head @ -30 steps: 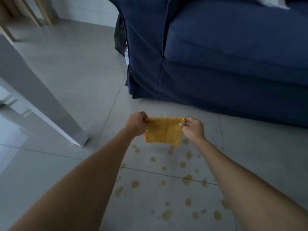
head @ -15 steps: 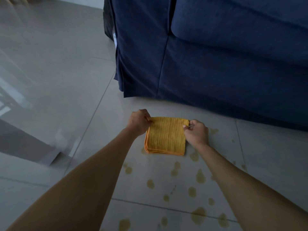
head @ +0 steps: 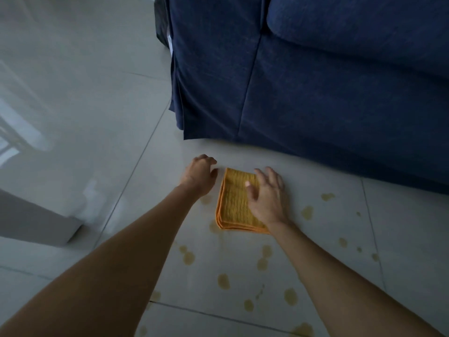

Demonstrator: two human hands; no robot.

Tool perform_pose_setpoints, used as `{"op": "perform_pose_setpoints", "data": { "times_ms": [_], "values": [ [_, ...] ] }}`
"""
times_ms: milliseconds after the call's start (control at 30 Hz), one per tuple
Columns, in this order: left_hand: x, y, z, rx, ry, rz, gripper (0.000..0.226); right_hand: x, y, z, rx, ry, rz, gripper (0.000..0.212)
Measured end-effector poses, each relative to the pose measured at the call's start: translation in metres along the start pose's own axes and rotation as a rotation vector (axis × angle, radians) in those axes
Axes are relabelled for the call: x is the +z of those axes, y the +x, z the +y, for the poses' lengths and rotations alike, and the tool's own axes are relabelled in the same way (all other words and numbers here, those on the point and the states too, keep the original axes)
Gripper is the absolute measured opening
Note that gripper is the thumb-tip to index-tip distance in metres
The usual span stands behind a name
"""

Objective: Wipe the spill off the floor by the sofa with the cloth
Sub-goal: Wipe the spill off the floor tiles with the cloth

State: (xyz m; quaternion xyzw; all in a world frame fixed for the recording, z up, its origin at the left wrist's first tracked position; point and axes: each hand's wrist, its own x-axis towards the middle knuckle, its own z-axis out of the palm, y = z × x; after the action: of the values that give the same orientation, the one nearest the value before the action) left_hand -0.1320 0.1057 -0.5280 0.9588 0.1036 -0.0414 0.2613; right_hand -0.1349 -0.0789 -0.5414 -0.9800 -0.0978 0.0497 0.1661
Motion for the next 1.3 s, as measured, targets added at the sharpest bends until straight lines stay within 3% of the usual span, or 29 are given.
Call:
{"op": "perform_pose_setpoints", "data": {
  "times_ms": [67,133,367,467,667,867,1067,1200,1300],
  "values": [
    [-0.006,0.001,-0.018,0.042,0.097,-0.006,0.042,0.012,-0.003,-0.005,-0.108,-0.093,-0.168,0.063],
    [-0.011,-0.001,-0.043,0.063,0.182,-0.036,0.047,0.023,-0.011,0.001,-0.206,-0.165,-0.227,0.068],
    [-0.026,-0.036,-0.138,0.020,0.299,-0.038,0.069,0.024,-0.005,0.035,-0.228,-0.218,-0.150,0.074],
    [-0.025,-0.053,-0.163,0.015,0.310,-0.026,0.078,0.026,0.007,0.038,-0.131,-0.233,-0.097,0.075],
    [-0.020,-0.057,-0.172,0.013,0.284,0.048,0.070,0.039,0.041,-0.005,0.058,-0.212,-0.102,0.079],
    [-0.019,-0.061,-0.175,0.016,0.265,0.055,0.069,0.059,0.029,-0.064,-0.084,-0.210,-0.125,0.086],
    [-0.019,-0.094,-0.187,0.001,0.274,0.067,0.068,0.045,-0.026,-0.016,-0.239,-0.254,-0.147,0.084],
    [-0.020,-0.102,-0.191,0.019,0.284,0.099,0.065,0.033,-0.032,0.018,-0.099,-0.261,-0.119,0.086],
    [-0.018,-0.100,-0.191,0.018,0.293,0.109,0.064,0.041,-0.019,0.001,0.093,-0.211,-0.085,0.084]
  ]
}}
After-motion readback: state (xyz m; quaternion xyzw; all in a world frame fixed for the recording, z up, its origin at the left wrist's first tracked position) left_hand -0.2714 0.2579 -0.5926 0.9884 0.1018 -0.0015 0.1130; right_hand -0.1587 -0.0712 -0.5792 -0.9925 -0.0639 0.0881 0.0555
